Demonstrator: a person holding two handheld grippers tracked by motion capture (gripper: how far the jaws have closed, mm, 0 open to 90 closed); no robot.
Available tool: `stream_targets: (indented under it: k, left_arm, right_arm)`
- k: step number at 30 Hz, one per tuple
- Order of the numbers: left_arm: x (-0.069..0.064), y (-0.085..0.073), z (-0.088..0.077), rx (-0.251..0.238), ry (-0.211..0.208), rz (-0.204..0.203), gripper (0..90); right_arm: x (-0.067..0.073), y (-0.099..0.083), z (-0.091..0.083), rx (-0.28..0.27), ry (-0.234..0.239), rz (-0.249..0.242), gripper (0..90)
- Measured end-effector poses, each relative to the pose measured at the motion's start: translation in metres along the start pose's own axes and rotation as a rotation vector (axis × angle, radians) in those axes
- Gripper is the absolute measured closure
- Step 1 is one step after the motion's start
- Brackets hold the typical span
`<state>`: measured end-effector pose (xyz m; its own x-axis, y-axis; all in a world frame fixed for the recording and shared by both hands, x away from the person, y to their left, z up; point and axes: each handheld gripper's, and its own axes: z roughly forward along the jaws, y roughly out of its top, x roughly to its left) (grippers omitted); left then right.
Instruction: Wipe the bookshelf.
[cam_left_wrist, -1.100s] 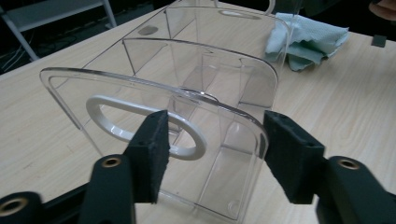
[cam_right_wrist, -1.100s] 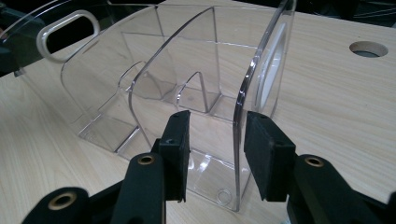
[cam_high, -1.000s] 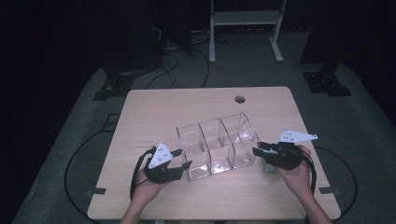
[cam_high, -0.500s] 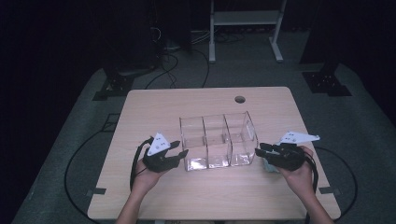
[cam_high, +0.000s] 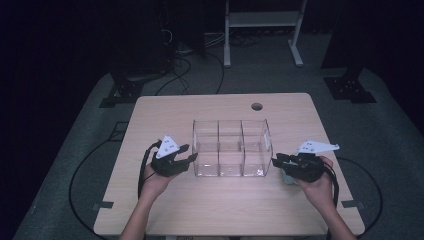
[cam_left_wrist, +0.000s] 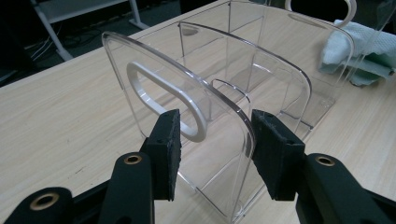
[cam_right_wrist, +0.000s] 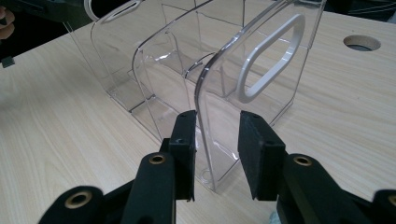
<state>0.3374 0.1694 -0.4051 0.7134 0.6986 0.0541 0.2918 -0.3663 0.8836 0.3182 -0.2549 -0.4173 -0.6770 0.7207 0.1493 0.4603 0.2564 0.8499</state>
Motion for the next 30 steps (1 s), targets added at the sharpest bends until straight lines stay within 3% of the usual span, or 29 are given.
stream_targets:
  k: [11, 30]
  left_arm:
    - [0.008, 0.004, 0.005, 0.018, 0.015, -0.001, 52.5]
    - [0.005, -0.004, -0.008, 0.003, -0.017, -0.012, 40.0]
  right_arm:
    - [-0.003, 0.0, 0.003, -0.001, 0.0, 0.018, 65.8]
    - [-0.008, -0.016, 0.001, 0.023, 0.011, 0.047, 60.1]
